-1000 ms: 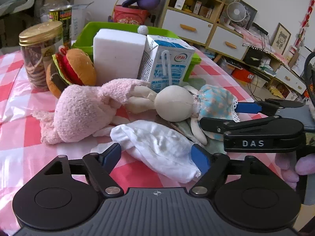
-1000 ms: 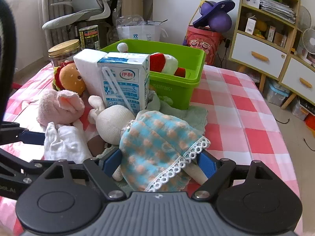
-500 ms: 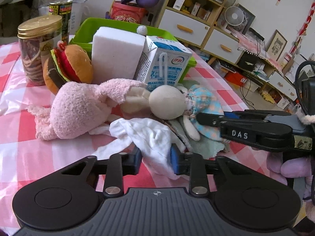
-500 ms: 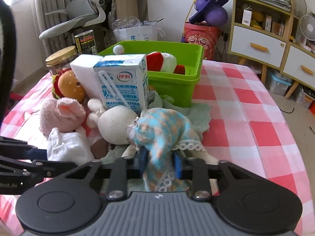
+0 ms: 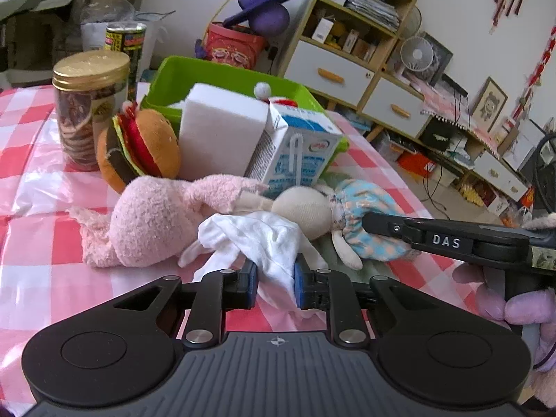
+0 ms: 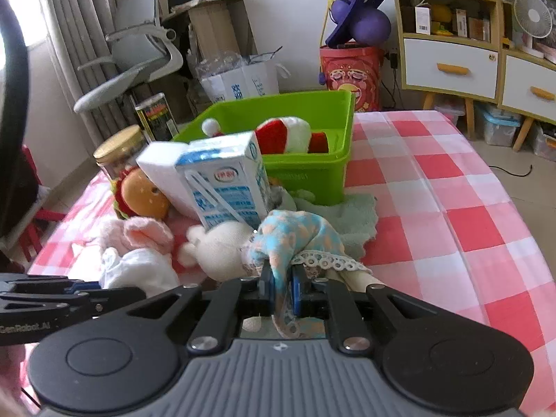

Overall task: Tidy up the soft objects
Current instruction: 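Lower the cloth and doll into the green bin and open both grippers, then move both grippers back toward the pink bunny and green towel, then grasp the pink bunny with the left gripper while the right grasps the green towel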

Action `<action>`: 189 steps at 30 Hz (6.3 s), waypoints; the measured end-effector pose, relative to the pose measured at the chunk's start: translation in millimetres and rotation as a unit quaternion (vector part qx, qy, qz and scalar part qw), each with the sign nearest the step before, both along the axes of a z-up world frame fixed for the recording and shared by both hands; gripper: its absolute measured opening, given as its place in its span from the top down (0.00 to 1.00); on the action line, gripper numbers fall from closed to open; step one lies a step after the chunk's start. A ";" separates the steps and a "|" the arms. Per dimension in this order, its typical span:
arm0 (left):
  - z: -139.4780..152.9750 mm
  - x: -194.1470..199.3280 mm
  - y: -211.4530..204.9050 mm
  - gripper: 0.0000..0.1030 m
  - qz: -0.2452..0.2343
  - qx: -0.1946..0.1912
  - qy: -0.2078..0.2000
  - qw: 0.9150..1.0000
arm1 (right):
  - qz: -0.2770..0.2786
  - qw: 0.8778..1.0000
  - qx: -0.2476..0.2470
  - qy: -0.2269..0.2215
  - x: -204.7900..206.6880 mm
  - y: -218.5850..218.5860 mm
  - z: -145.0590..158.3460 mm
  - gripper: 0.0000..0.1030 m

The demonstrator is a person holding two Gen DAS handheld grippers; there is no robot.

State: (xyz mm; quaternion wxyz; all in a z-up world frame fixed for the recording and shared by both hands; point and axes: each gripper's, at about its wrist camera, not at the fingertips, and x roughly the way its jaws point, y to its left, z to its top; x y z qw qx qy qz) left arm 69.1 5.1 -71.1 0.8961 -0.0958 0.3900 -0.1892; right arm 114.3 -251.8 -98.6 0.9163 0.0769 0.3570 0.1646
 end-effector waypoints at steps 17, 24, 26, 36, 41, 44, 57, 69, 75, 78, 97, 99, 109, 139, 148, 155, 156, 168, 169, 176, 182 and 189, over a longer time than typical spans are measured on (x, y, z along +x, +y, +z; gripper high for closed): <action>46.7 -5.5 21.7 0.82 0.058 -0.039 -0.056 0.996 | -0.049 0.993 0.060 -0.091 -20.4 -22.1 64.8 0.94; 62.7 9.6 28.0 0.82 0.104 -0.032 -0.055 0.993 | -0.084 0.985 0.093 -0.121 -15.4 -29.1 83.7 0.94; 67.6 16.4 32.1 0.82 0.115 -0.033 -0.059 0.991 | -0.094 0.982 0.107 -0.123 -10.8 -32.4 86.8 0.94; 90.5 75.2 28.8 0.82 0.125 -0.007 -0.065 0.990 | -0.125 0.972 0.170 -0.102 42.3 -32.0 99.1 0.94; 86.3 109.4 15.9 0.82 0.115 0.026 -0.065 0.991 | -0.123 0.971 0.184 -0.093 84.5 -19.8 95.0 0.94; 79.3 131.8 8.6 0.82 0.110 0.049 -0.062 0.991 | -0.124 0.970 0.193 -0.085 105.9 -14.9 87.2 0.94; 46.7 193.9 -17.7 0.80 0.096 0.143 -0.055 0.984 | -0.103 0.977 0.167 -0.081 159.1 -3.8 37.7 0.94; 37.6 198.4 -34.8 0.58 0.074 0.176 -0.066 0.979 | -0.096 0.980 0.171 -0.044 163.3 -9.1 21.4 0.78; 45.2 188.8 -40.2 0.34 0.067 0.189 -0.079 0.976 | -0.096 0.977 0.182 -0.052 154.5 -15.9 29.0 0.52; 49.4 185.1 -34.7 0.31 0.075 0.177 -0.070 0.979 | -0.096 0.980 0.167 -0.051 150.2 -17.1 35.2 0.52; 89.1 95.3 0.3 0.07 0.087 0.132 -0.066 0.985 | -0.075 0.992 0.081 -0.067 78.2 -19.3 89.0 0.35; 91.4 84.9 4.5 0.07 0.091 0.129 -0.062 0.985 | -0.069 0.992 0.072 -0.073 66.4 -17.8 93.3 0.32; 99.5 31.6 22.4 0.05 0.100 0.119 -0.065 0.986 | -0.063 0.994 0.039 -0.085 17.9 -8.8 101.2 0.25; 11.3 -16.2 55.2 0.05 0.118 0.122 -0.048 0.984 | 0.033 0.991 -0.126 -0.025 -23.6 37.9 8.0 0.21; -26.3 -11.3 42.6 0.05 0.074 0.178 -0.009 0.981 | 0.040 0.986 -0.159 0.037 -19.0 37.3 -28.7 0.21; -42.4 -6.0 41.7 0.05 0.062 0.192 0.003 0.979 | 0.018 0.989 -0.125 0.070 -7.5 18.4 -44.7 0.21; -43.8 -5.8 41.8 0.05 0.061 0.191 0.001 0.980 | 0.015 0.991 -0.115 0.070 -7.1 15.8 -45.6 0.20; -39.6 1.8 39.7 0.05 0.062 0.163 -0.047 0.984 | 0.024 0.994 -0.105 0.038 -7.4 11.4 -41.8 0.46; -38.4 2.8 38.9 0.05 0.062 0.159 -0.052 0.984 | 0.024 0.994 -0.103 0.038 -7.1 10.3 -41.1 0.54; -32.1 9.5 31.3 0.06 0.072 0.148 -0.074 0.984 | 0.016 0.996 -0.086 0.030 -4.9 4.1 -38.9 0.83; -31.1 13.5 26.9 0.10 0.075 0.151 -0.080 0.982 | 0.008 0.997 -0.077 0.029 -0.9 3.1 -39.1 0.83; -31.4 18.0 28.2 0.20 0.082 0.144 -0.078 0.983 | 0.003 0.998 -0.064 0.028 7.3 5.4 -40.8 0.65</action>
